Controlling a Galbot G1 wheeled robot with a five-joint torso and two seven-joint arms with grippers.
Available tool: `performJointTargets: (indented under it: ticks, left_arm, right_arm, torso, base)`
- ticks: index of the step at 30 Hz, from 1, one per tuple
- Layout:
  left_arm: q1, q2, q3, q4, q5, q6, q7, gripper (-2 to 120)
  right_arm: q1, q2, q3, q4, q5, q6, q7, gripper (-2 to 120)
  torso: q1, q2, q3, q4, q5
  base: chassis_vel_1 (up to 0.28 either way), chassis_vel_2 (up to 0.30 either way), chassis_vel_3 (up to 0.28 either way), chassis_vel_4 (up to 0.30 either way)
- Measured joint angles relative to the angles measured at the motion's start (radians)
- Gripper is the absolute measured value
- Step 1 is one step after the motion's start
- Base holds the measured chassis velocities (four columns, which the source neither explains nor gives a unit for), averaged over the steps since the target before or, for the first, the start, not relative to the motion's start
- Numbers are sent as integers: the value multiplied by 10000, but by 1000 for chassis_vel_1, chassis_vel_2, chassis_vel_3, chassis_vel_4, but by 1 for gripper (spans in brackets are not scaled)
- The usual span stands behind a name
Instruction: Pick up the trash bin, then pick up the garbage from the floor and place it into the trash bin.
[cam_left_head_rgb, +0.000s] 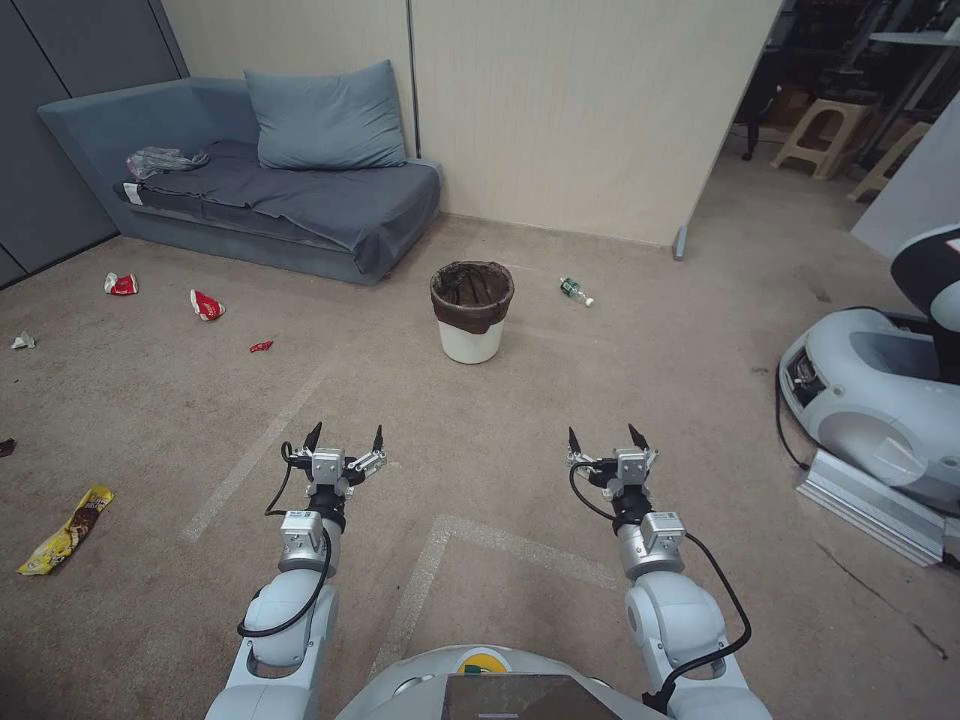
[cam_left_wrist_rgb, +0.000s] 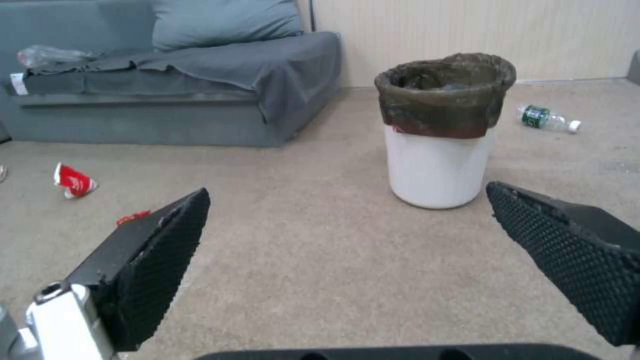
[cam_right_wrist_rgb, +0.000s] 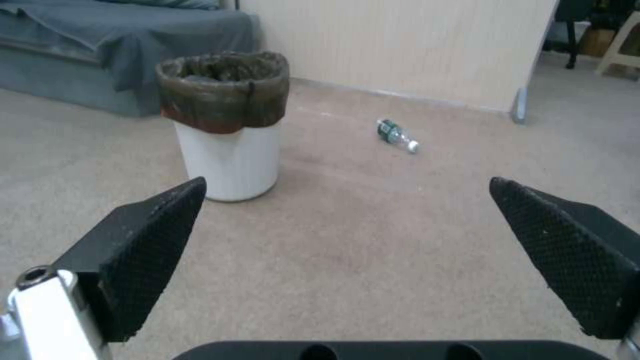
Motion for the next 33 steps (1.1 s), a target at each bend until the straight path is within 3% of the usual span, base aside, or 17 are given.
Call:
performJointTargets:
  ticks: [21, 24, 30, 33]
  left_arm:
    - [146, 27, 29, -252, 0, 221, -140, 100]
    - [387, 76, 78, -685, 13, 601, -372, 100]
    - [1414, 299, 287, -2575, 111, 2316, -1414, 100]
    - [1716, 363, 353, -3135, 143, 2818, -1718, 100]
  right_arm:
    - [-198, 35, 15, 236, 0, -68, 4, 100]
    - [-509, 115, 58, 685, -8, -199, 26, 100]
    - [-1845, 475, 247, 2556, -139, -783, 149, 100]
    - [-2271, 593, 308, 3147, -190, -972, 186, 100]
  torso:
    - [0, 0, 0, 0, 0]
    - [0, 0, 0, 1, -1]
    - [0, 0, 0, 0, 0]
    - [0, 1, -1, -1, 0]
  base:
    - [0, 0, 0, 0]
    - [0, 0, 0, 0]
    - [0, 0, 0, 0]
    - [0, 0, 0, 0]
